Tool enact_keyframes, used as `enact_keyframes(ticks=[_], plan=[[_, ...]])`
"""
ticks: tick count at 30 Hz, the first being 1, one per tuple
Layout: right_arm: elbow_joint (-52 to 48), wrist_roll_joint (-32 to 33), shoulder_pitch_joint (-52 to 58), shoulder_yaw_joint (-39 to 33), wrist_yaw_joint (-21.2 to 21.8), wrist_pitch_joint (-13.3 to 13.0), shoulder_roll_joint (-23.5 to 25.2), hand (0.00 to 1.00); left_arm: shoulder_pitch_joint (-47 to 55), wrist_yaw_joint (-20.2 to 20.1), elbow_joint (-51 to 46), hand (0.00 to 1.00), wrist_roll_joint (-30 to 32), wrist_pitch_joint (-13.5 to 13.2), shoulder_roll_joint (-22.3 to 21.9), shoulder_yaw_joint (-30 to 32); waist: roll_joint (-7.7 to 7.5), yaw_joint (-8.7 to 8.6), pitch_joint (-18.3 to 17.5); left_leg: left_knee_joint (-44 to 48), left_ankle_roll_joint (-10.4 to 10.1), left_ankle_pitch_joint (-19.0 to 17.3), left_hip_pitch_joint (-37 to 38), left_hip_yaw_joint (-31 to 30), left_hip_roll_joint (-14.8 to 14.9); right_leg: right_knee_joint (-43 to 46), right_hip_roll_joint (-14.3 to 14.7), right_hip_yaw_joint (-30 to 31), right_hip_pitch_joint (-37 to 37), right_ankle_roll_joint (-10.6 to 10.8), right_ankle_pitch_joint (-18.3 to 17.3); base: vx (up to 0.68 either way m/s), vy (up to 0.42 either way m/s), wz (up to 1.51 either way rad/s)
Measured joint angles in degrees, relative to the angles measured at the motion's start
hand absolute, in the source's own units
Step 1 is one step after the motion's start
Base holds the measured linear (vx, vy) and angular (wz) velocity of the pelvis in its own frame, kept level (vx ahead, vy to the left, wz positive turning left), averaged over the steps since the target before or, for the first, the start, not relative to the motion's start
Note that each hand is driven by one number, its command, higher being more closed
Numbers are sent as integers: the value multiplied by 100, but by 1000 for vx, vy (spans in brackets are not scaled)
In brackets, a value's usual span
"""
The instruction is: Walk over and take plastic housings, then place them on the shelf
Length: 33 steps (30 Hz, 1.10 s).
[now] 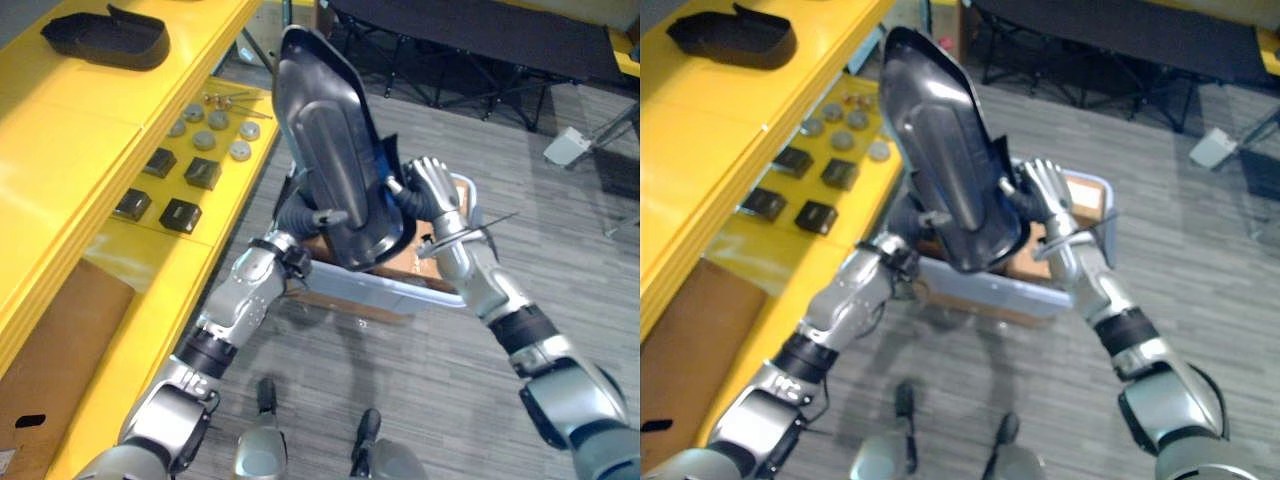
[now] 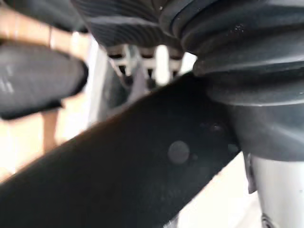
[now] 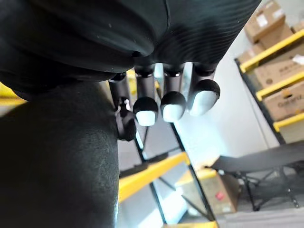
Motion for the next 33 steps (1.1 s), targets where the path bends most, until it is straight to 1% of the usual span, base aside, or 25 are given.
enact_keyframes(ticks=[3,4,9,12,16,22,28,29,31,33], plan=[[9,0,0,10,0,0,1,100,0,26,1,0,84,84,30,-1,21,9,-32,0,-2,1,5,-27,0,-23,8,-26,32,0,0,-3,-4,6],[11,0,0,18,0,0,2,100,0,28,1,100,95,109,34,-1,23,17,-38,0,-2,1,15,-30,0,-32,9,-30,49,0,0,0,0,0],[28,2,-1,55,-19,13,2,100,7,29,47,100,253,126,126,1,22,36,-38,0,-3,2,19,-38,0,-50,12,-36,62,6,8,0,0,0],[27,0,-1,116,-30,9,4,100,34,31,87,100,252,180,213,6,22,35,-38,0,-3,2,27,-36,-1,-61,13,-35,70,7,14,0,0,0],[28,-5,-1,199,-48,7,4,100,138,30,230,100,213,233,218,19,22,35,-38,0,-3,2,33,-35,-3,-64,12,-35,76,7,16,0,0,0],[27,5,1,221,-79,7,62,100,251,36,316,100,-493,232,225,5,22,35,-38,0,-3,2,59,-27,-2,-65,11,-28,94,7,18,0,0,0],[21,103,92,224,-180,7,307,100,399,166,514,100,-1773,199,224,-181,22,22,-38,0,-4,1,63,-23,0,-68,12,-26,94,7,18,0,0,0],[19,134,155,223,-201,7,370,100,436,233,554,100,-1989,130,222,-228,22,22,-38,-1,-4,1,63,-22,-2,-70,10,-25,94,7,18,0,0,0],[17,147,250,219,-266,8,455,100,437,271,641,100,-2072,32,209,-345,22,28,-38,-1,-4,1,63,-22,-2,-72,11,-27,96,7,18,0,0,0],[0,436,418,212,-393,25,609,100,440,419,660,100,-2074,-157,201,-455,22,27,-38,-1,-4,1,63,-22,-2,-79,11,-28,100,8,19,0,0,0]])
